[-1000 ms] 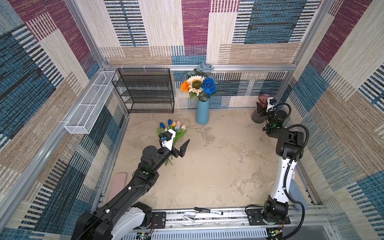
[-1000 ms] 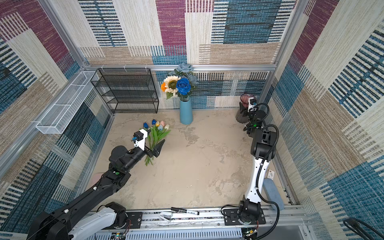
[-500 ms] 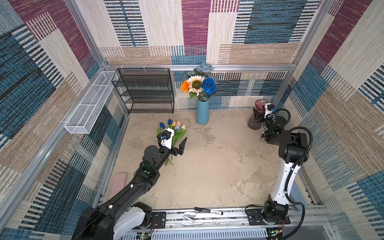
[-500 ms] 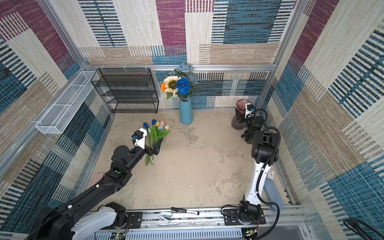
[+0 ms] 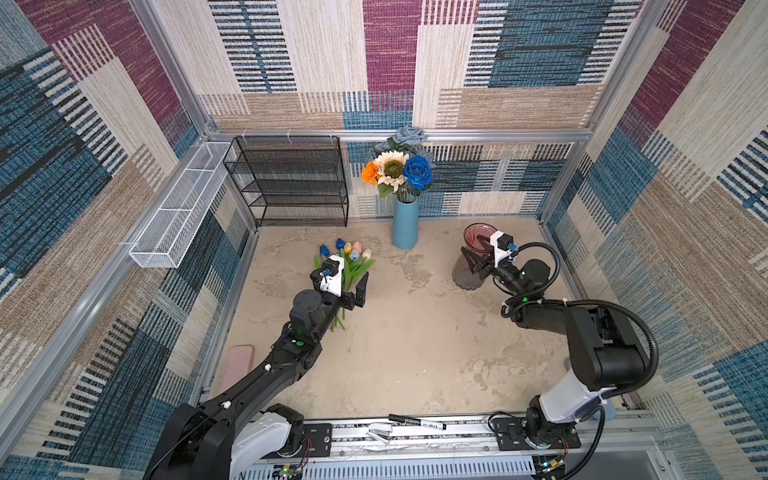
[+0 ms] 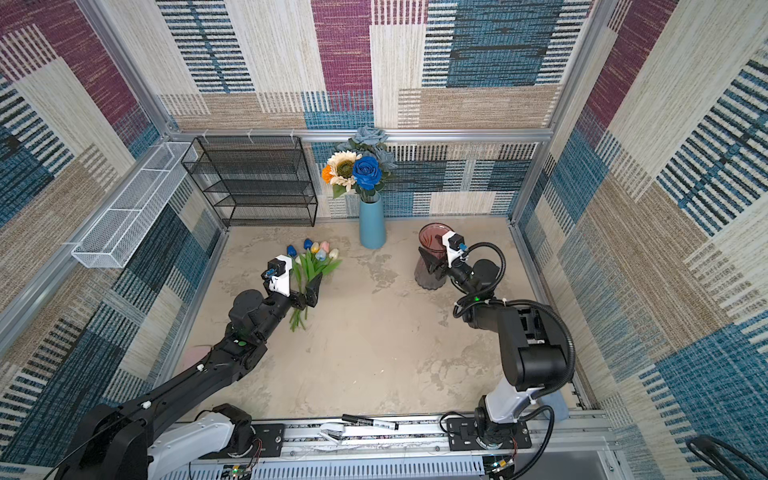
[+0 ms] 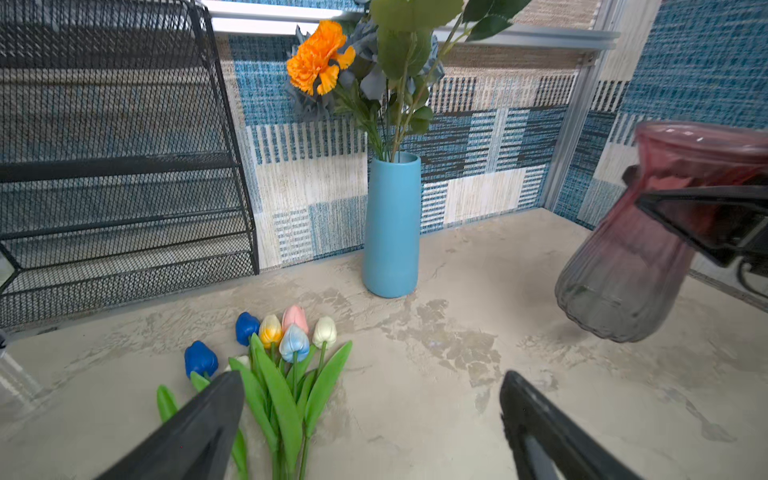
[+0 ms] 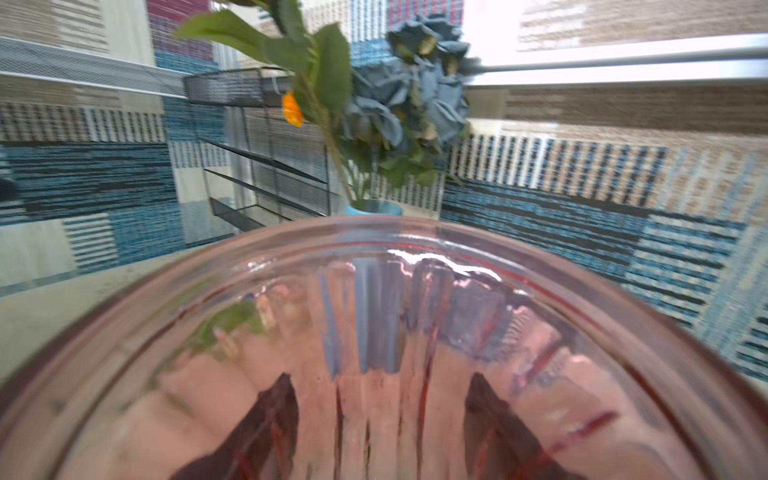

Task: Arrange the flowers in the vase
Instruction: 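Carry the pink glass vase toward the table center with the right gripper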

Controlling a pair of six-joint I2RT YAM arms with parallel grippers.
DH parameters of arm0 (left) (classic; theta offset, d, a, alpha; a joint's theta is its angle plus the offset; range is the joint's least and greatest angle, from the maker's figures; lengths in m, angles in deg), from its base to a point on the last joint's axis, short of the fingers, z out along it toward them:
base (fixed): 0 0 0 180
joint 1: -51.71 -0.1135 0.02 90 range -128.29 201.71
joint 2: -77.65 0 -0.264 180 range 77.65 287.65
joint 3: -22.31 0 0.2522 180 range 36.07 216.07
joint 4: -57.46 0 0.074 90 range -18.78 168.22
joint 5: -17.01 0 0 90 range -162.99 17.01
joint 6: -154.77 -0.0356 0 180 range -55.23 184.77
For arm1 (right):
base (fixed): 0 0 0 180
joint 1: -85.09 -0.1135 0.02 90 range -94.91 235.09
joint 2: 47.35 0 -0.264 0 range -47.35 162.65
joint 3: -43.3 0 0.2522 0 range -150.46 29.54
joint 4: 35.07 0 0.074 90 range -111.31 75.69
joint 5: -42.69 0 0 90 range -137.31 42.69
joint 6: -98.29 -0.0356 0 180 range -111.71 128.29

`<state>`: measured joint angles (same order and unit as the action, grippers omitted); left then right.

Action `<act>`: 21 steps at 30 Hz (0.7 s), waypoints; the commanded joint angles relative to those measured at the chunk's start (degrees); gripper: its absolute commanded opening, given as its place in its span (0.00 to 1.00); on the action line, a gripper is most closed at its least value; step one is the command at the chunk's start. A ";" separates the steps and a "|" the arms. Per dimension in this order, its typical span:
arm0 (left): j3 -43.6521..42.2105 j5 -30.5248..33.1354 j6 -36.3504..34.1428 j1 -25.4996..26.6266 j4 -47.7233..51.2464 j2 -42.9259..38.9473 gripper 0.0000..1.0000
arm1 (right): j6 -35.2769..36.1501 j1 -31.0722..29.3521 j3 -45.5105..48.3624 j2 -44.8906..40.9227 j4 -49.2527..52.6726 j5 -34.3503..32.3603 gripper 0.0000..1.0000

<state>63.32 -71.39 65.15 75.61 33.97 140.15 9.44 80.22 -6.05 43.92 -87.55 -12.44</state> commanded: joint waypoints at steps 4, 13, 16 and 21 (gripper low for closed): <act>1.08 3.06 1.73 -0.22 -0.99 2.77 0.98 | -3.44 -8.95 4.21 -6.50 -4.70 -1.20 0.35; 4.06 4.37 3.50 -1.03 5.08 5.42 0.98 | -5.21 -21.75 7.57 -1.69 -9.90 -3.61 0.35; 5.44 4.02 3.75 -1.14 7.42 6.24 0.97 | -5.15 -24.29 7.50 1.69 -13.45 -4.71 0.35; 8.23 3.14 4.98 -2.14 12.16 8.13 0.97 | -2.48 -26.37 5.24 6.30 -14.26 -5.26 0.35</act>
<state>70.42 -67.50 68.04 73.93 43.06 147.65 5.72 54.48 0.38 49.14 -91.11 -16.05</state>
